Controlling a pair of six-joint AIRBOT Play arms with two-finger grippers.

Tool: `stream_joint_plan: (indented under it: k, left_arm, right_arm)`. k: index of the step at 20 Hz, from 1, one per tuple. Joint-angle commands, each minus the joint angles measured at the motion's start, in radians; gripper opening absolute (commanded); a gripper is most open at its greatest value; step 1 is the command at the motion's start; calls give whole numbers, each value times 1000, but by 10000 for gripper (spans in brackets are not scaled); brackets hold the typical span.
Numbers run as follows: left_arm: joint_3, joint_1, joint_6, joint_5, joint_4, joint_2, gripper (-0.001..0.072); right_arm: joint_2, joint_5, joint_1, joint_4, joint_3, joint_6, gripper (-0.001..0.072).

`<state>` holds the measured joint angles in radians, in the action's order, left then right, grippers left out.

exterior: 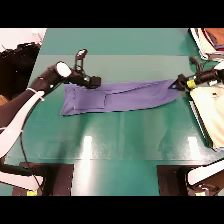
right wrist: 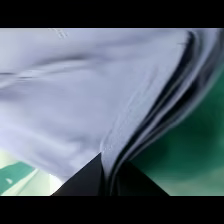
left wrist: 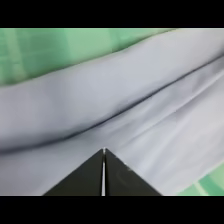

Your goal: Fold the shirts.

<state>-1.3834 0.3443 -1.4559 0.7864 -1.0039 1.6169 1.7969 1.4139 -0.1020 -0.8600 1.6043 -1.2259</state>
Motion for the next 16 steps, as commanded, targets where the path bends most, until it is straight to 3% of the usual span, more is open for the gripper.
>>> stream_joint_plan:
  k: [1, 7, 11, 16]
  left_arm:
    - [-104, 72, -3, 13, 18, 111, 28]
    - [-273, 145, -11, 42, 48, 285, 28]
    - [-283, 163, -11, 55, 55, 320, 28]
    - [-283, 163, -10, 48, 58, 325, 28]
  right_arm:
    - [-80, 12, 68, 5, 100, -2, 19]
    - [-155, 13, 246, 8, 310, -87, 19]
    - [-155, -19, 336, 136, 382, -90, 19]
    - [-155, -35, 416, 151, 393, -65, 19]
